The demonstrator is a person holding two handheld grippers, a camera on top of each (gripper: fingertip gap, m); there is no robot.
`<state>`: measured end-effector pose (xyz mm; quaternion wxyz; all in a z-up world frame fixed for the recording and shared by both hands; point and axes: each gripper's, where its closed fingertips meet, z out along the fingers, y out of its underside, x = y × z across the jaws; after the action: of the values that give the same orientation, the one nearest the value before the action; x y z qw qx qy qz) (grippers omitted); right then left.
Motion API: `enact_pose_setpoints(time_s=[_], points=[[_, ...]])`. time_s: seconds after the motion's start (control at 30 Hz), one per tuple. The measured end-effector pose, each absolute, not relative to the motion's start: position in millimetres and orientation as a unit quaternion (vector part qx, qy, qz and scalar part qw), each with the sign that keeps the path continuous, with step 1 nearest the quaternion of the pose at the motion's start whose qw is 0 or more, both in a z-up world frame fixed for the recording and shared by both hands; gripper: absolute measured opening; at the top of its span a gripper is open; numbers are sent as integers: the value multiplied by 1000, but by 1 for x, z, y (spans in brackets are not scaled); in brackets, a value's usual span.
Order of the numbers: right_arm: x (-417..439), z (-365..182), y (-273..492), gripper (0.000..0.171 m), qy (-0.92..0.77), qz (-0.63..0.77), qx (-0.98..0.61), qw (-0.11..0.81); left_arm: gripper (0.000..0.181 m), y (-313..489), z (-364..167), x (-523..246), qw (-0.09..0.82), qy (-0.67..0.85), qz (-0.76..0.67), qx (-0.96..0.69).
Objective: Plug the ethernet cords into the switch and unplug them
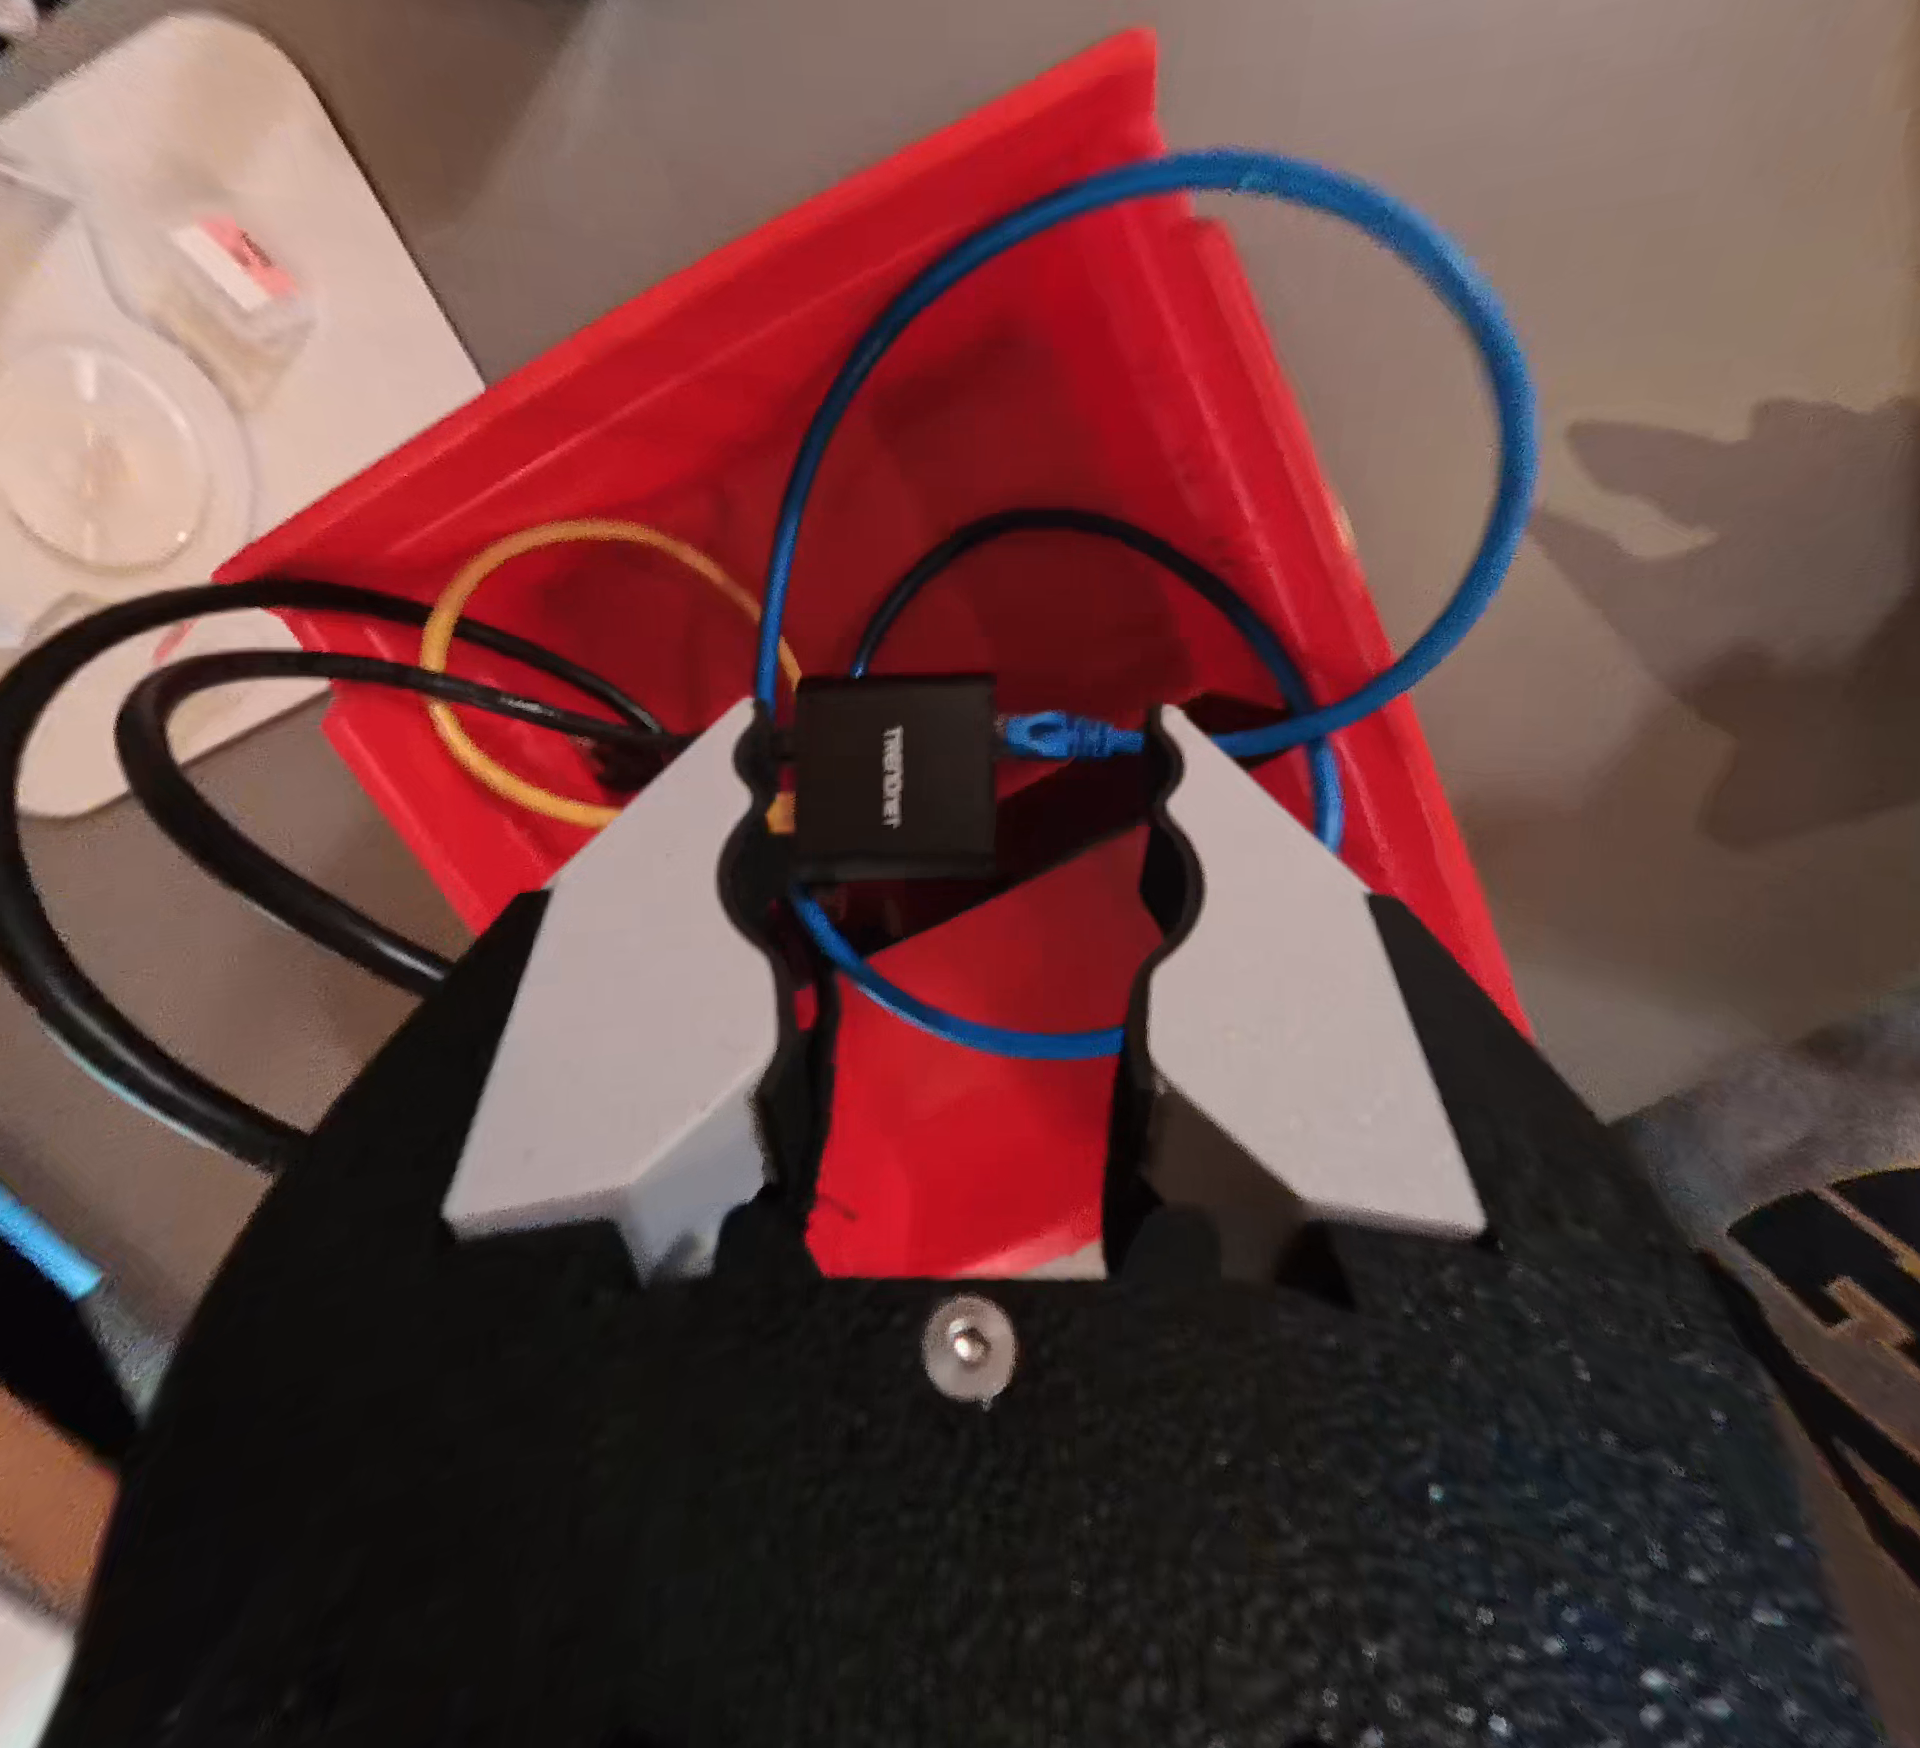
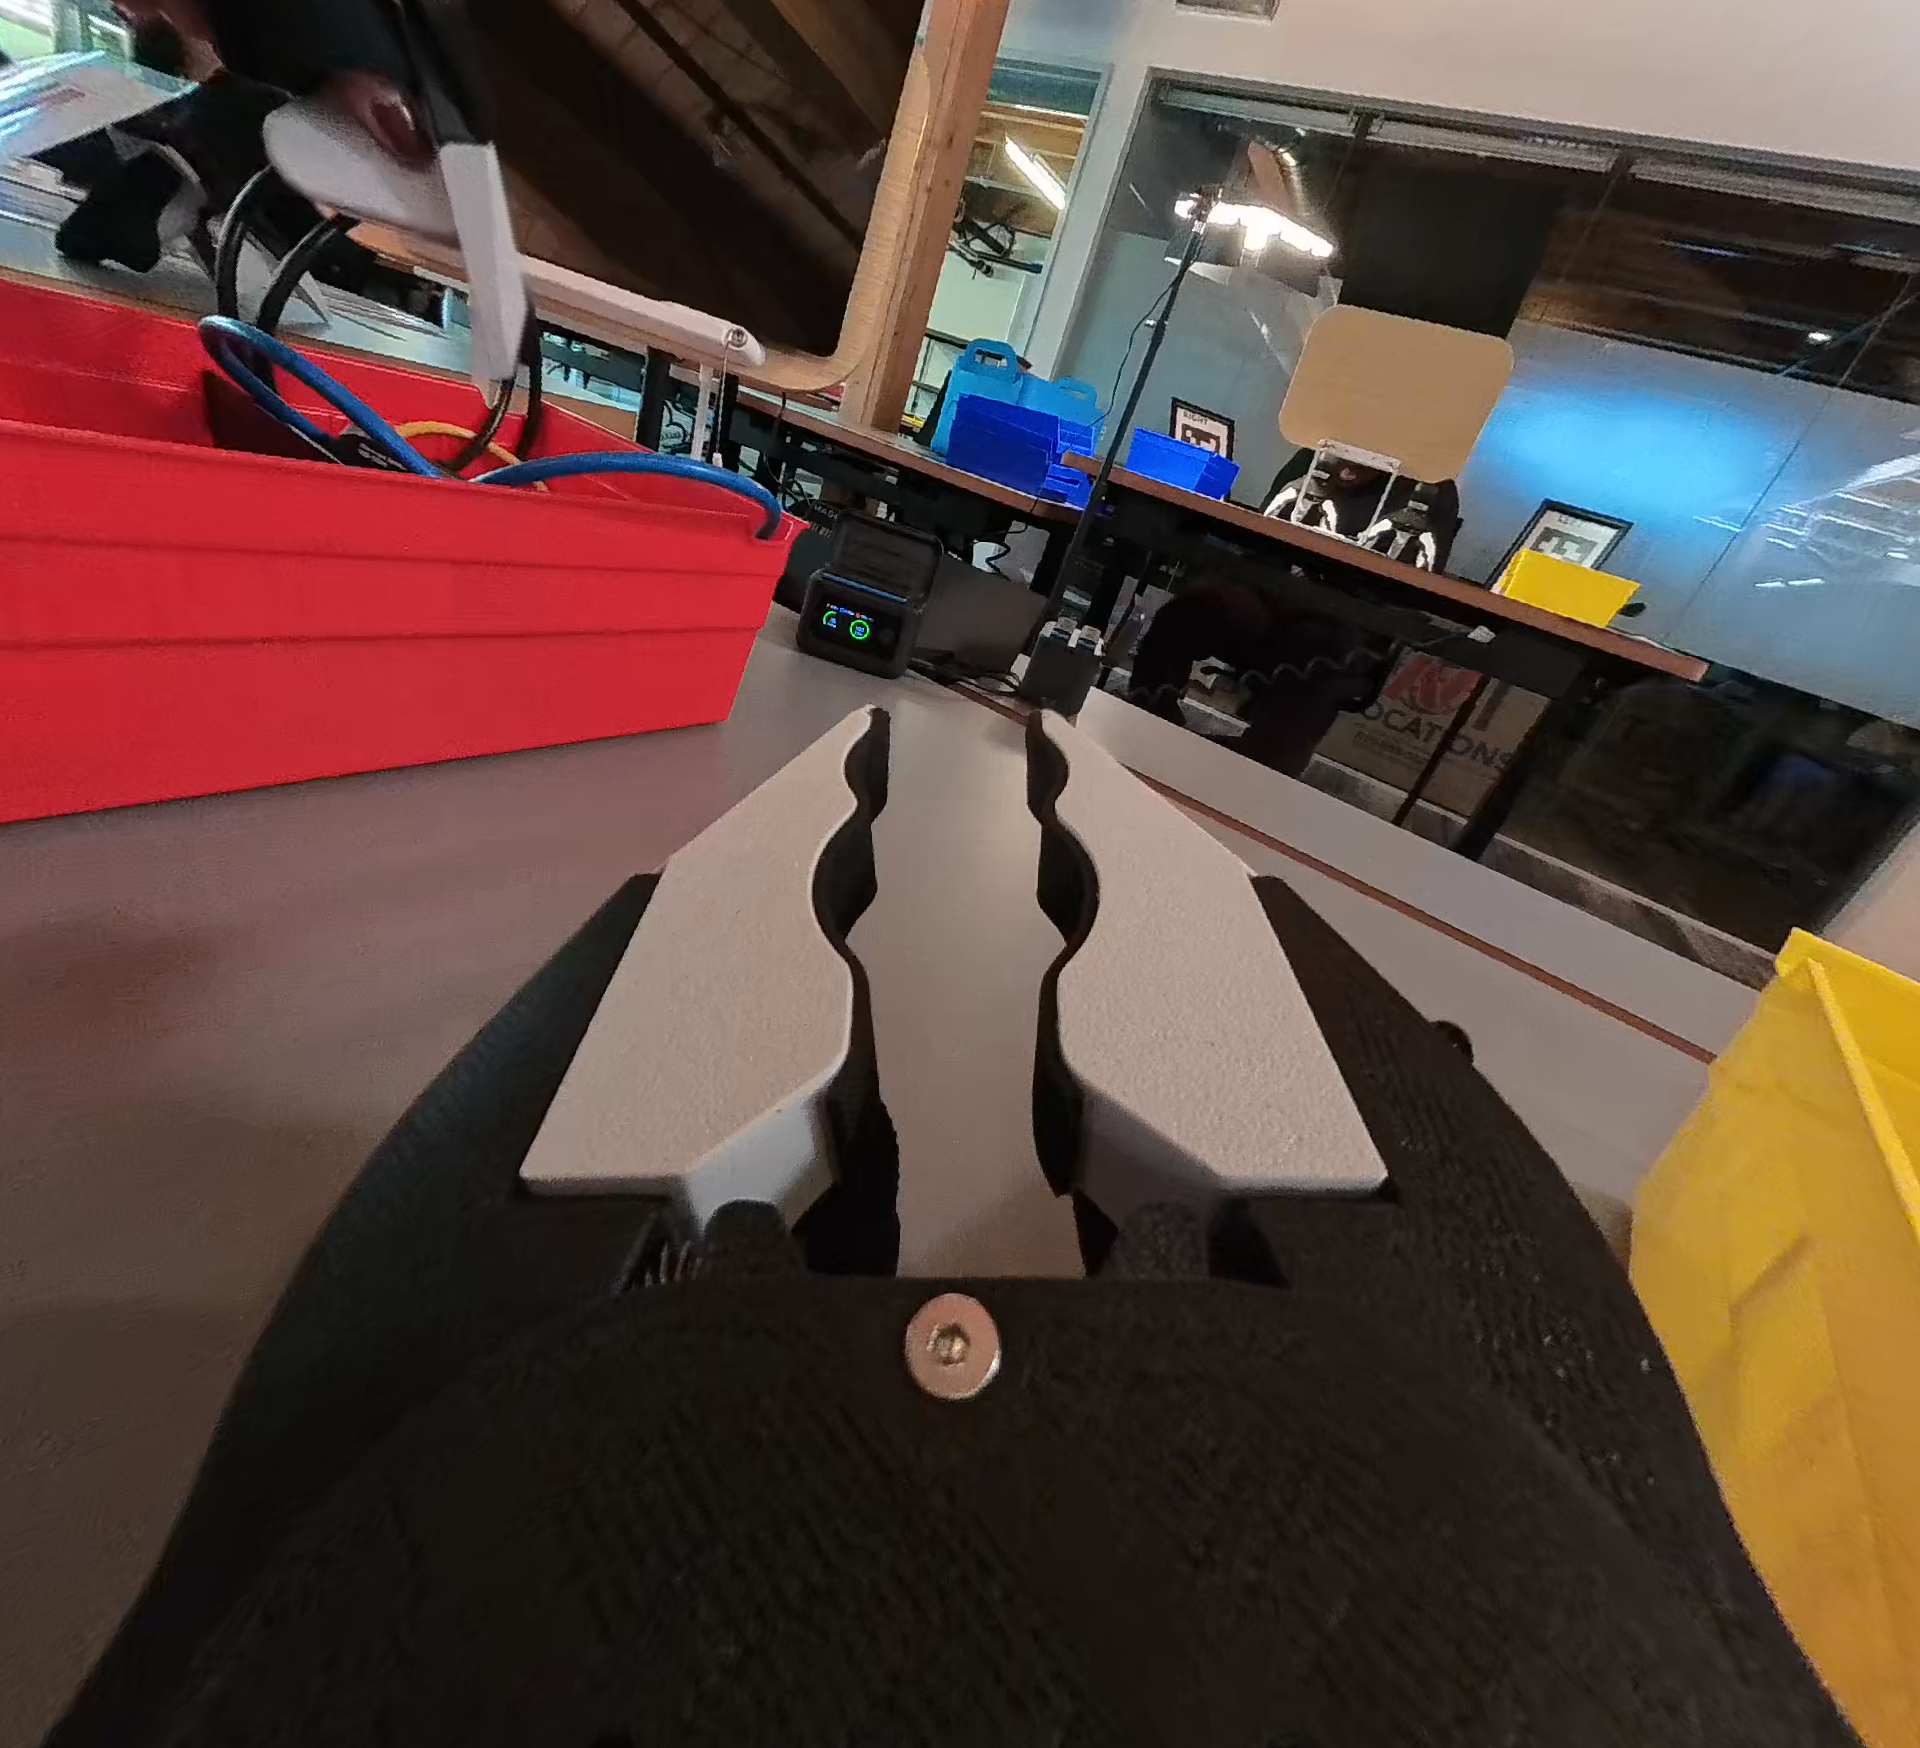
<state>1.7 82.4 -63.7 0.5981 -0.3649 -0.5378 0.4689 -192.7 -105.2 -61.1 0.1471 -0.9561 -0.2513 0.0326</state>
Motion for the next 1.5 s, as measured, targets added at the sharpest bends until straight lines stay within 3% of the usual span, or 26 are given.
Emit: enact_pose_setpoints(time_s=[0.03, 0.37, 0.6, 0.77, 0.87, 0.97, 1.27, 1.5], points=[[1, -64, 82, 24, -538, 469, -365, 597, 74, -112, -65, -196, 122, -251, 35, -960], [-1, -65, 77, 24, -544, 467, -361, 596, 75, -145, -100, -206, -53, -231, 1, -972], [-3, -66, 74, 24, -546, 469, -359, 594, 80, -146, -104, -207, -73, -230, -18, -970], [-4, -66, 71, 24, -548, 471, -358, 591, 82, -139, -86, -220, -48, -5, 75, -996], [-5, -67, 69, 24, -552, 470, -355, 590, 66, -142, -85, -206, -66, 192, 87, -975], [-5, -67, 68, 24, -553, 470, -354, 590, 65, -145, -92, -198, -85, 284, 90, -951], [-4, -67, 68, 24, -552, 474, -359, 585, 85, -140, -100, -200, -110, 398, 89, -906], [-4, -67, 69, 24, -552, 476, -362, 581, 80, -134, -97, -203, -133, 432, 85, -888]])
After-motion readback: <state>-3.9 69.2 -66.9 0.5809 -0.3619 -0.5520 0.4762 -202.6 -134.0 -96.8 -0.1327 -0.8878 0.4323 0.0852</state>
